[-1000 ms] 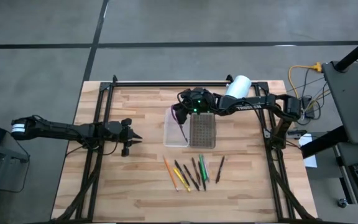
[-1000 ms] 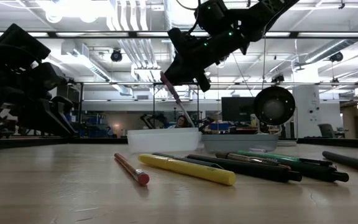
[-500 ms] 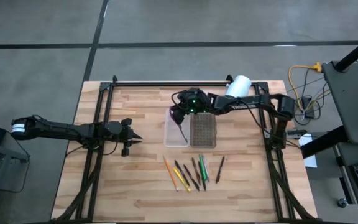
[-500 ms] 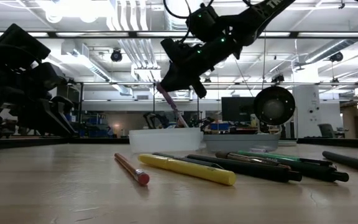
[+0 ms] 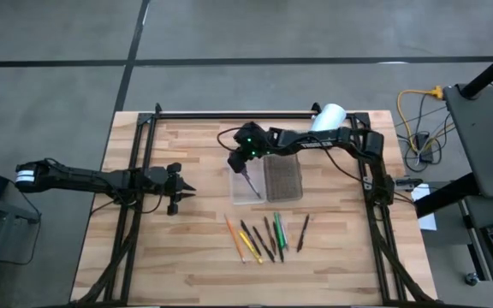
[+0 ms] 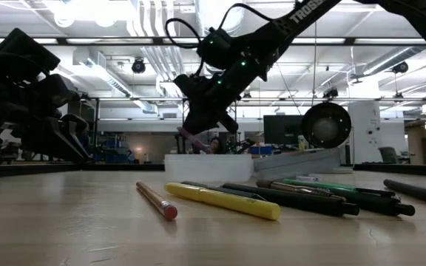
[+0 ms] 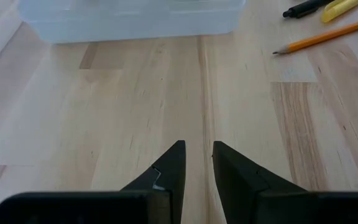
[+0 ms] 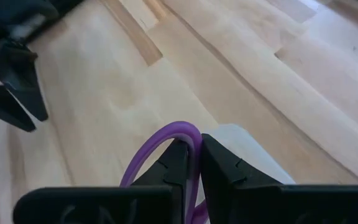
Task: Pick & place school supplies into a supply box
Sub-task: Put the purple scissor into the supply box
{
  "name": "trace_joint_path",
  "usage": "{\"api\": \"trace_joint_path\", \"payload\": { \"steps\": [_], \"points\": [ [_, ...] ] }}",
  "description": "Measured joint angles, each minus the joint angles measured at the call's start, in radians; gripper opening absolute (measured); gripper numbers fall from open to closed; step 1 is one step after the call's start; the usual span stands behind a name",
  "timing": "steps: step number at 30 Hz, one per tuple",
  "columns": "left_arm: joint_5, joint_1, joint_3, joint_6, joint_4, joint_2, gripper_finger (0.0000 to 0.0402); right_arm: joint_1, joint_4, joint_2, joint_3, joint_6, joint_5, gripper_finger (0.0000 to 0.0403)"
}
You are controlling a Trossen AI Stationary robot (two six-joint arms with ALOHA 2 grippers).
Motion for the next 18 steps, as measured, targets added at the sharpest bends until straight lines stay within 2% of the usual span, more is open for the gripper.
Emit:
{"api": "trace_joint_path", "payload": {
  "steps": [5, 18],
  "points": [
    [0.0, 0.0, 0.0, 0.0, 0.0, 0.0, 0.0066, 0.0, -0.1, 0.021, 0.049, -0.004, 0.008, 0.0018],
    [0.0, 0.0, 0.0, 0.0, 0.0, 0.0, 0.0067, 0.001, -0.22, 0.019, 0.1, -0.029, 0.014, 0.0018]
  ]
}}
